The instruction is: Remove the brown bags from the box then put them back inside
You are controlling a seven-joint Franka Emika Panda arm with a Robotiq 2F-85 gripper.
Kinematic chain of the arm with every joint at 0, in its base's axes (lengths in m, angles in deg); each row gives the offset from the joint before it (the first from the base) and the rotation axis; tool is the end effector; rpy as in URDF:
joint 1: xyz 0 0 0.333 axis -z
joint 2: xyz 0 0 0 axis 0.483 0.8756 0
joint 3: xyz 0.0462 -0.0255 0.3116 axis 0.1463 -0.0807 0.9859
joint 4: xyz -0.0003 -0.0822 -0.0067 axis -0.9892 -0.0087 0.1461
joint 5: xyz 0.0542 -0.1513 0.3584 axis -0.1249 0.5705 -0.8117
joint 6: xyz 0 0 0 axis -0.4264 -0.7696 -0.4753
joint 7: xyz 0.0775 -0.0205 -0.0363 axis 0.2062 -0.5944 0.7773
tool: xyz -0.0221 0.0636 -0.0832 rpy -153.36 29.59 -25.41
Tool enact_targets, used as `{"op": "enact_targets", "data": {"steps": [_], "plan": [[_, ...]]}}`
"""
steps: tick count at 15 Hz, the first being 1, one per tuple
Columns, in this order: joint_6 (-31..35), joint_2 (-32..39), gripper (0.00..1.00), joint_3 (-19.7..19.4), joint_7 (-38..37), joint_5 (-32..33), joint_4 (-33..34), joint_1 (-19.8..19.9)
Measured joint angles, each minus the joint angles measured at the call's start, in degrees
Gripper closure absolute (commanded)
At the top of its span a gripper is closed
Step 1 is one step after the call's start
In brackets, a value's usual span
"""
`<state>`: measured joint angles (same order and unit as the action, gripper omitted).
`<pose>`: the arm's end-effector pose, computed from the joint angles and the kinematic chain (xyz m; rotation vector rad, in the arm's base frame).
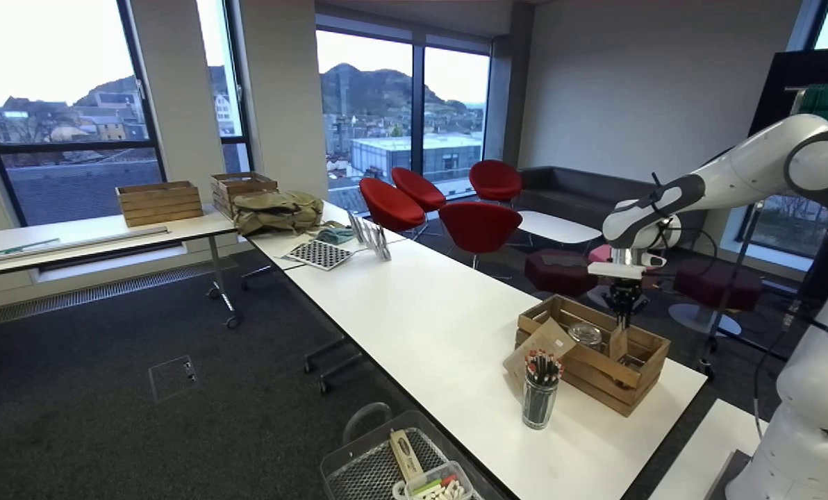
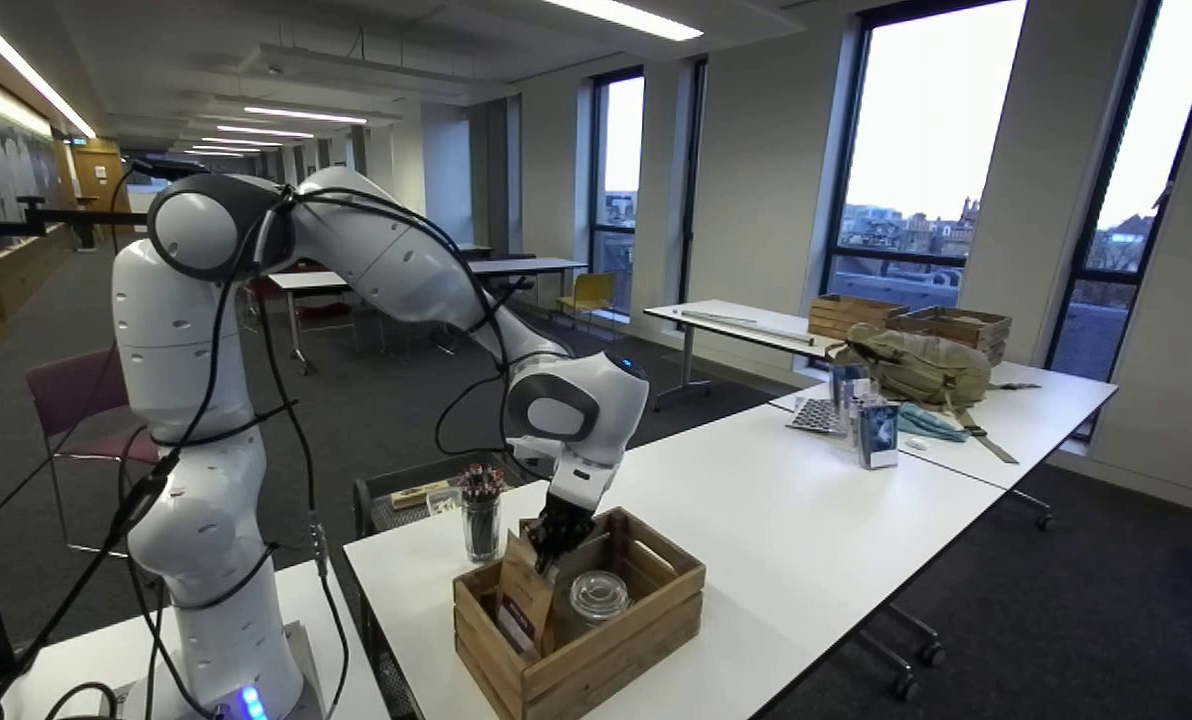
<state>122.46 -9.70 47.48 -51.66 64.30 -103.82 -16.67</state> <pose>0.4251 -0.1996 0.3146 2.1607 -2.1935 -0.4610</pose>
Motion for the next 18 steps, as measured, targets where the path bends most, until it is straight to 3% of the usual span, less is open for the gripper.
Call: {"op": "enact_targets", "data": {"steps": [4, 9, 18], "plan": [[-3.34, -11.35, 1.0, 0.46, 0.0, 5.54, -0.97, -0.07], [-9.17, -23.2, 1.0, 2.32, 0.36, 6.74, -1.14, 0.67], [-15.47, -32.02, 1.0, 12.09, 4.73, 6.47, -1.13, -0.87]]}}
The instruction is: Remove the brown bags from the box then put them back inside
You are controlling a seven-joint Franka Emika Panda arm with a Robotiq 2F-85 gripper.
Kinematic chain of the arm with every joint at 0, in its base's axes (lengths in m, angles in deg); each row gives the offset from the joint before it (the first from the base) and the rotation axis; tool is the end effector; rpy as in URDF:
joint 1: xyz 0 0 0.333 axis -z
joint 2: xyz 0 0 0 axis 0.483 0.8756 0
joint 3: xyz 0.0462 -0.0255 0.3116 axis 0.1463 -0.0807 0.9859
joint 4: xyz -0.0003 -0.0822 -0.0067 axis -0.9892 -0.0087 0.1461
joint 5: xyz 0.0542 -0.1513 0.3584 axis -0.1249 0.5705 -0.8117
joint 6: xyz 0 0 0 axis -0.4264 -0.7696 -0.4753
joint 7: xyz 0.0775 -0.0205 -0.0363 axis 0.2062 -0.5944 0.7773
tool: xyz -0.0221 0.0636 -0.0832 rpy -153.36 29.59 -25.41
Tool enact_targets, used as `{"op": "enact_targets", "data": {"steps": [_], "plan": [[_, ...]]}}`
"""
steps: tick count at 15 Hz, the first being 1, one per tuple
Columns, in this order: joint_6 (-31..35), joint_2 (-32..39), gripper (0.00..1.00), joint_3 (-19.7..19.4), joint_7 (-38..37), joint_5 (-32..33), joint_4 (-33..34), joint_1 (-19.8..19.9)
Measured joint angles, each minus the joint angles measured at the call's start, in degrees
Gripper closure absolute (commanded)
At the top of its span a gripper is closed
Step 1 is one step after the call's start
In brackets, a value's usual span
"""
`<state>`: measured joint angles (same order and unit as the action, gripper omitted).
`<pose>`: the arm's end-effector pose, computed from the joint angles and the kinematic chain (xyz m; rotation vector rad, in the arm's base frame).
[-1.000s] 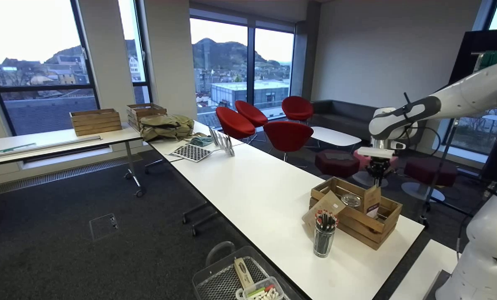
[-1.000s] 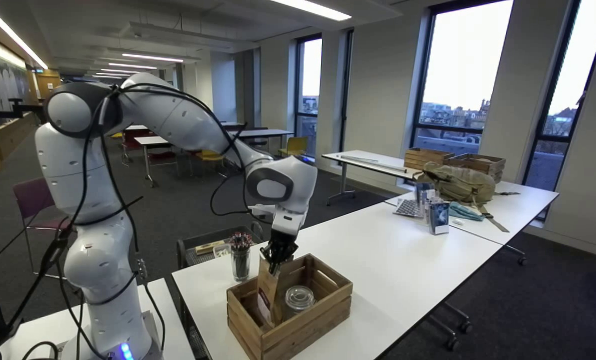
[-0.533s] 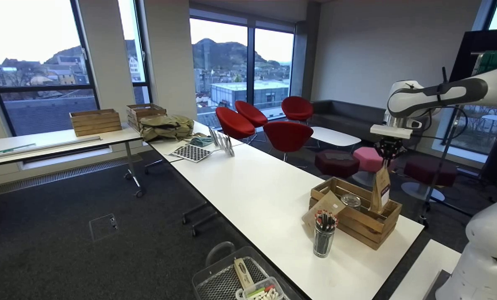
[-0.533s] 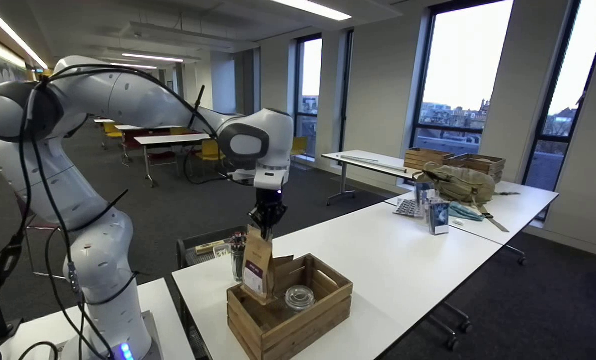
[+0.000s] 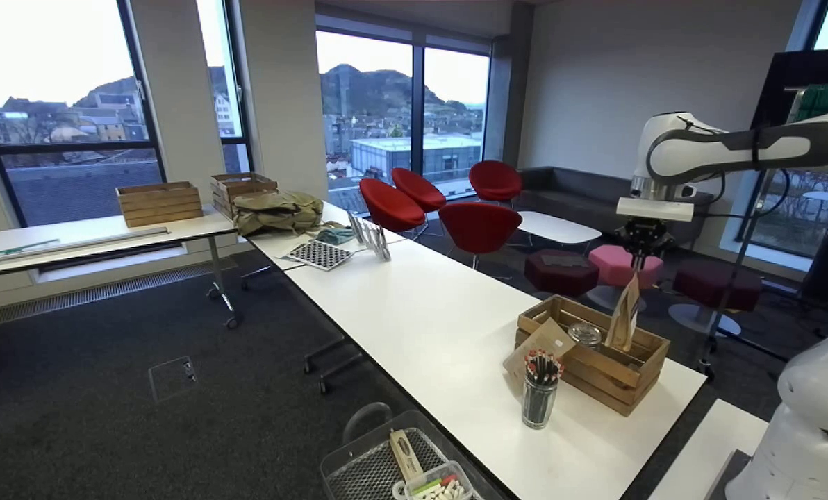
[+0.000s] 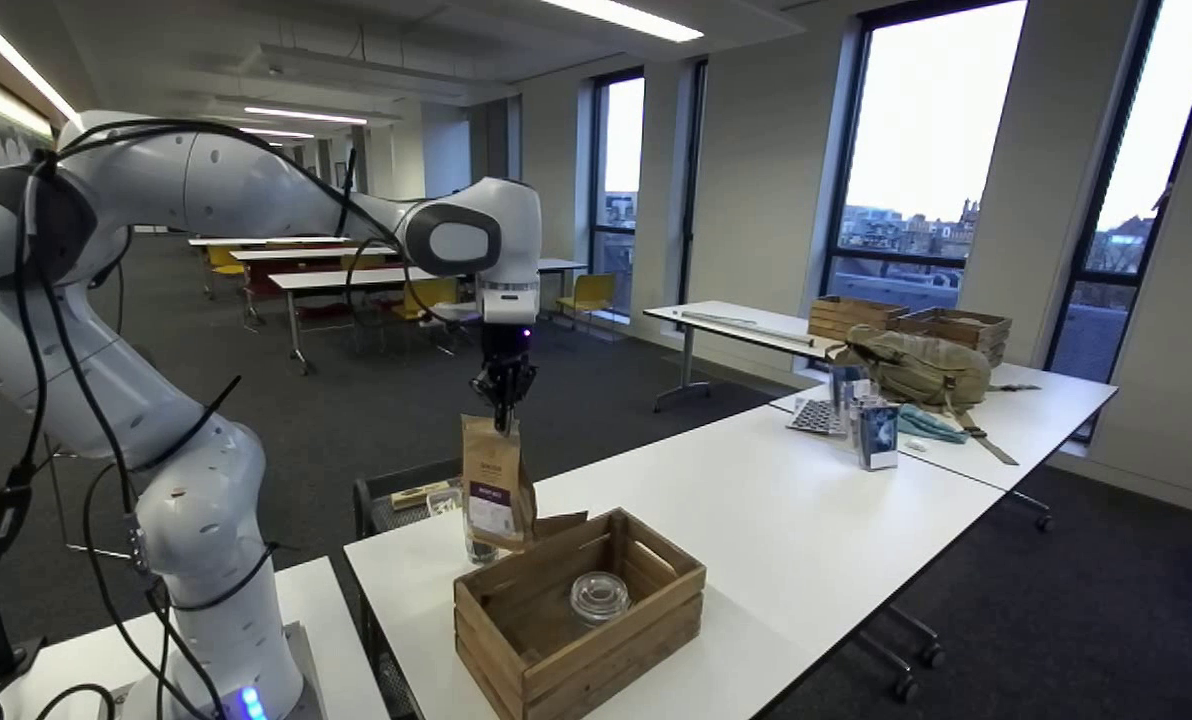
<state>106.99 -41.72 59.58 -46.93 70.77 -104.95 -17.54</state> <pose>0.3701 -0.0876 0.5295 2.5556 -1.7835 -0.0211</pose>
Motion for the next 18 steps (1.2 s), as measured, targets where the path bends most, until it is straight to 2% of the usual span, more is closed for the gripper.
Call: {"op": "enact_targets", "data": {"steps": [10, 14, 18], "plan": [[-4.71, 4.25, 1.0, 5.63, 15.58, -4.79, 0.0, -9.3], [-4.78, 11.35, 1.0, 5.1, 25.0, -4.43, 0.0, -9.58], [-4.04, 21.11, 1.0, 3.41, 31.17, -3.31, 0.99, -8.95]]}}
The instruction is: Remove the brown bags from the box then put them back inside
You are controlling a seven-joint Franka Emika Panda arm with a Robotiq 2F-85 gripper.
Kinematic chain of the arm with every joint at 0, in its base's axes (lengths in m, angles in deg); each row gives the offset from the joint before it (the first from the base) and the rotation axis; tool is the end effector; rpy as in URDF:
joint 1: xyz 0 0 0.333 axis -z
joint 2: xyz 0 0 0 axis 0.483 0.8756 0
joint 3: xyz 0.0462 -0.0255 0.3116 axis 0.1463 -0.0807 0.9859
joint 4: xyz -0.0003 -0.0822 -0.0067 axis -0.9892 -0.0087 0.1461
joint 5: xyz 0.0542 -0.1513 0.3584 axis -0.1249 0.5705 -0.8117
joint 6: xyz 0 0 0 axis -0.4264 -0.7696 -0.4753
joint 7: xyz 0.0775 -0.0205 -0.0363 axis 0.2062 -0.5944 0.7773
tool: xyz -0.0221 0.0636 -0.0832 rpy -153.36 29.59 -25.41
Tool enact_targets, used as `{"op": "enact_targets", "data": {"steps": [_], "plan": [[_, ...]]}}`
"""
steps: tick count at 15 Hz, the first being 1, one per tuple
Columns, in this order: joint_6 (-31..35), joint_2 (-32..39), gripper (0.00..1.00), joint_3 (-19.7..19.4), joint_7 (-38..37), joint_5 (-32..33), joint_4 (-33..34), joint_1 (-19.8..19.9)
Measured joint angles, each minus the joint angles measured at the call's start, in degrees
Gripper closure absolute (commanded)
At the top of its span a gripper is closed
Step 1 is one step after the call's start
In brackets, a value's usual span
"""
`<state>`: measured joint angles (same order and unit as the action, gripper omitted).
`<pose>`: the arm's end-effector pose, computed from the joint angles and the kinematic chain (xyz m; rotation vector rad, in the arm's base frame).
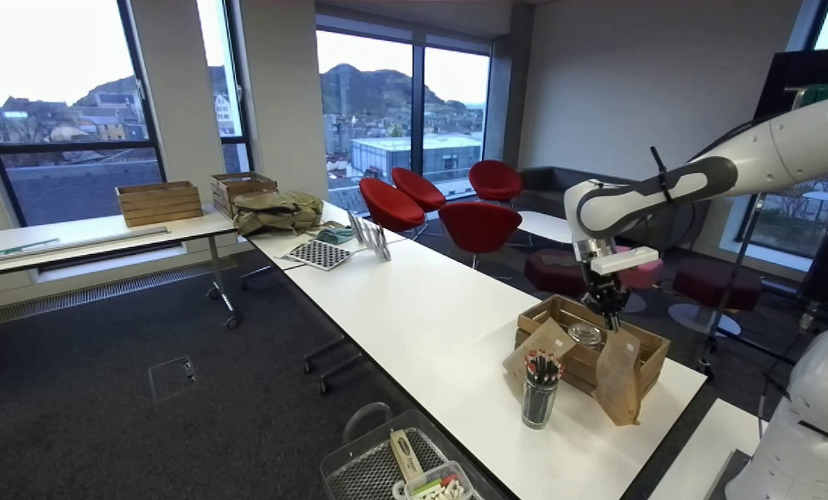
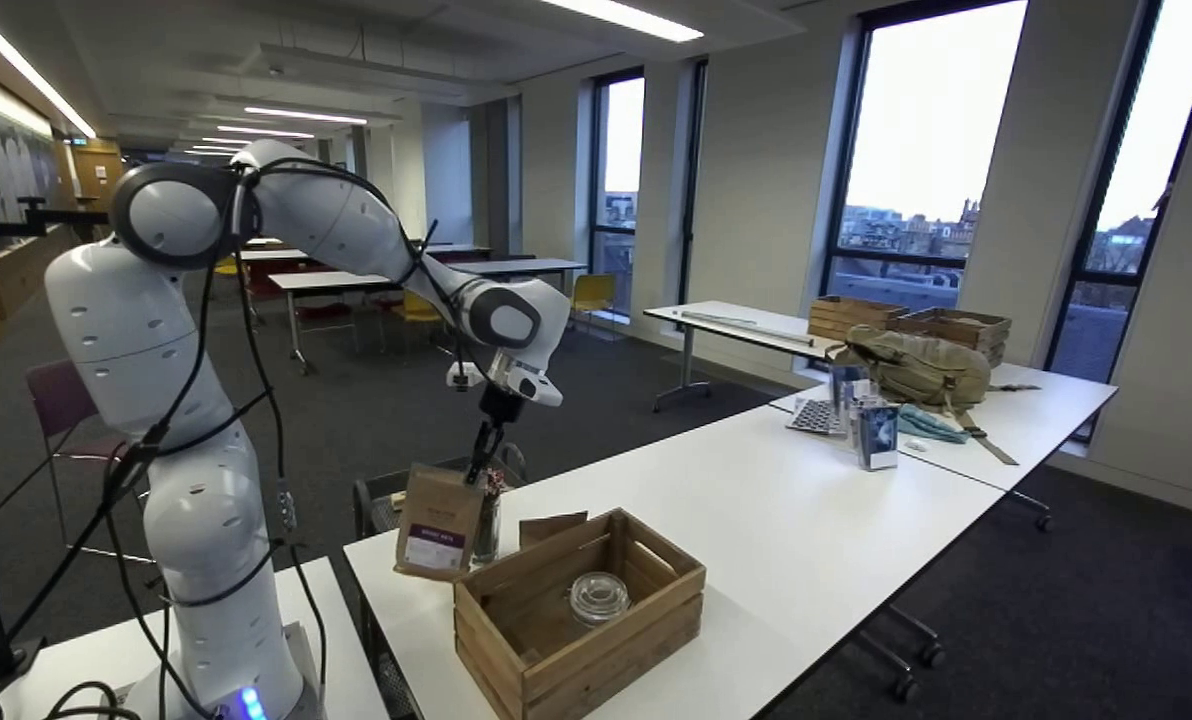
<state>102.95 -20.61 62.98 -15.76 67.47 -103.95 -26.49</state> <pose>0.4209 -0.0003 0.3838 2.9009 -0.7116 -0.6624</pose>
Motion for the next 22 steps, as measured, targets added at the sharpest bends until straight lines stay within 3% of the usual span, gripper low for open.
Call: {"op": "enact_targets", "data": {"steps": [6, 12, 13, 15, 22], "plan": [[0.51, 12.75, 1.0, -3.1, 3.14, 0.97, 5.92, 0.17], [10.08, 16.2, 1.0, -3.85, 3.14, 1.27, 8.25, 0.06], [11.2, 16.16, 0.75, -3.85, 3.14, 1.27, 8.29, -0.01], [12.64, 16.09, 0.66, -3.85, 3.14, 1.27, 8.34, -0.06], [12.74, 15.47, 0.13, -4.21, 3.16, 1.7, 8.63, -0.04]]}}
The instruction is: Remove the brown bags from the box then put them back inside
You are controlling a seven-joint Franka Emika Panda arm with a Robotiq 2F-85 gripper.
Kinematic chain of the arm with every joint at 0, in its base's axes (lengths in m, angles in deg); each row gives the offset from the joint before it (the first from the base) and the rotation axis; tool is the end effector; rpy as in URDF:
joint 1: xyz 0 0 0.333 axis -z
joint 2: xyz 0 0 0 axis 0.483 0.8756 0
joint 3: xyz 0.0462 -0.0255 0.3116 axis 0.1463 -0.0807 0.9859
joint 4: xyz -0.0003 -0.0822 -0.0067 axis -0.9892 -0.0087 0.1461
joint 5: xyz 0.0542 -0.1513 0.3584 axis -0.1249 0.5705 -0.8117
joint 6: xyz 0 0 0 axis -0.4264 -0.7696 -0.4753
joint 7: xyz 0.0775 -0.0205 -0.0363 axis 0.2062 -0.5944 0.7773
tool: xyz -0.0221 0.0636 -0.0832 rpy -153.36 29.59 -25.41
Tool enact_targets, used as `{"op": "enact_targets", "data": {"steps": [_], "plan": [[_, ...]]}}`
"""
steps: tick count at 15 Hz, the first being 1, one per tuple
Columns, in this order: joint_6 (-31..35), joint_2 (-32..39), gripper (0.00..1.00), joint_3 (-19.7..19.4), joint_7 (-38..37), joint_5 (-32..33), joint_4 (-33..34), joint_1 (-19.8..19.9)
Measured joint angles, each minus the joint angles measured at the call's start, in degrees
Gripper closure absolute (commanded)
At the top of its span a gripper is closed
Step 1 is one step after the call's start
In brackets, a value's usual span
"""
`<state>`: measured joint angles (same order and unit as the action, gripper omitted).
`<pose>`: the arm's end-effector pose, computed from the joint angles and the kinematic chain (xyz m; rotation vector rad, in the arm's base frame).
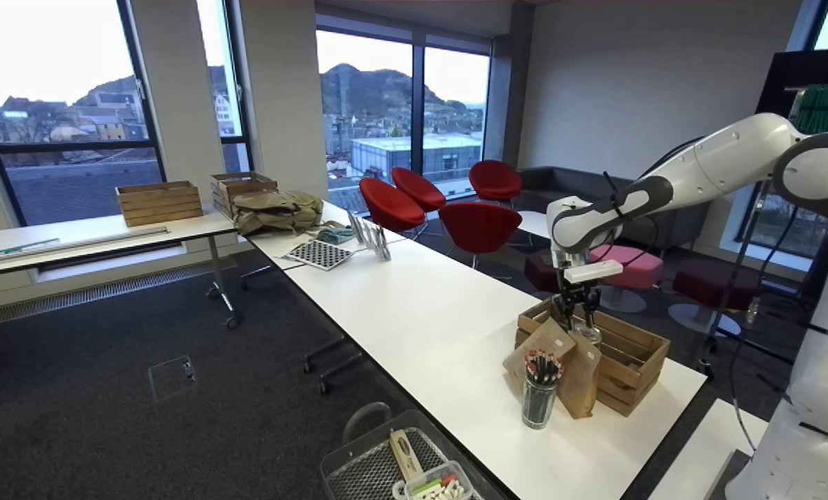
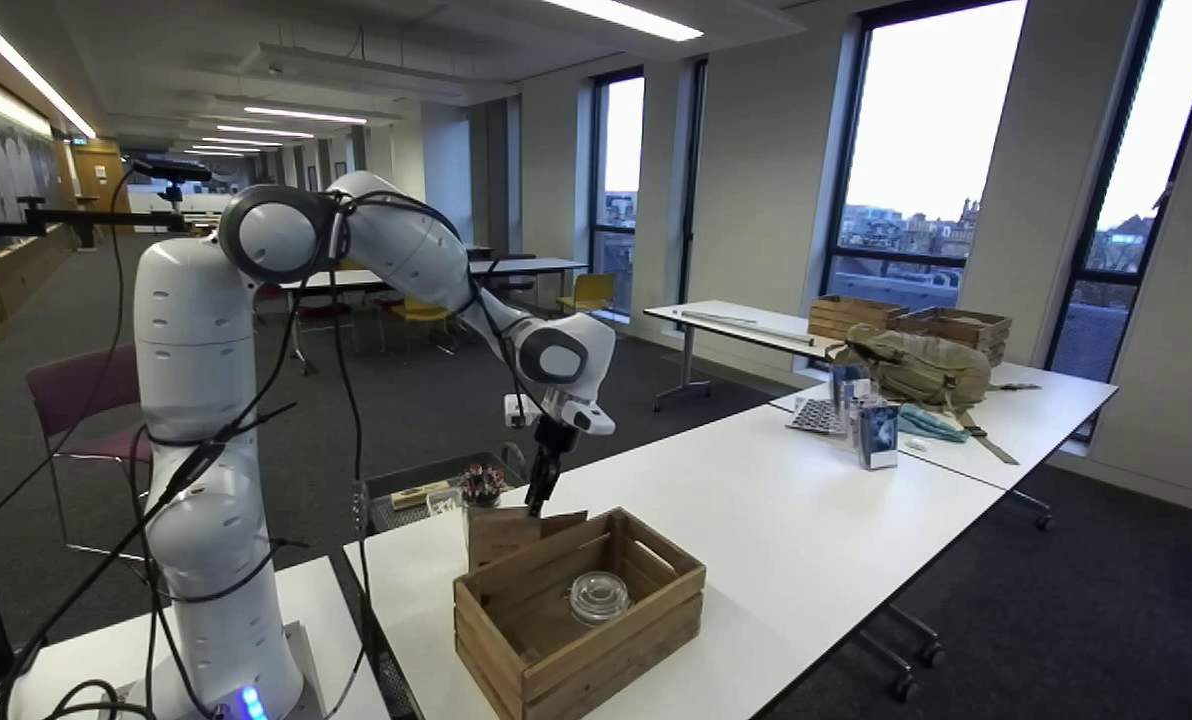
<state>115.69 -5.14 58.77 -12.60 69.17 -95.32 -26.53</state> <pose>0.4998 -0.0400 0.3280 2.9479 -0.7304 -0.5136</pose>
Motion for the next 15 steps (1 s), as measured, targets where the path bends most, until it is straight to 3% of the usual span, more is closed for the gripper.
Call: {"op": "enact_targets", "data": {"steps": [2, 5, 11, 15], "plan": [[-0.16, -0.81, 0.0, -0.31, 0.01, 1.83, -0.03, 0.0], [-1.44, -4.25, 0.0, -0.49, 0.07, 4.04, -0.26, 0.0], [-12.11, -14.18, 0.0, -0.48, 3.48, 6.18, -0.41, 0.02], [-13.1, -15.45, 0.0, -0.29, 9.05, 5.7, -1.18, -0.09]]}}
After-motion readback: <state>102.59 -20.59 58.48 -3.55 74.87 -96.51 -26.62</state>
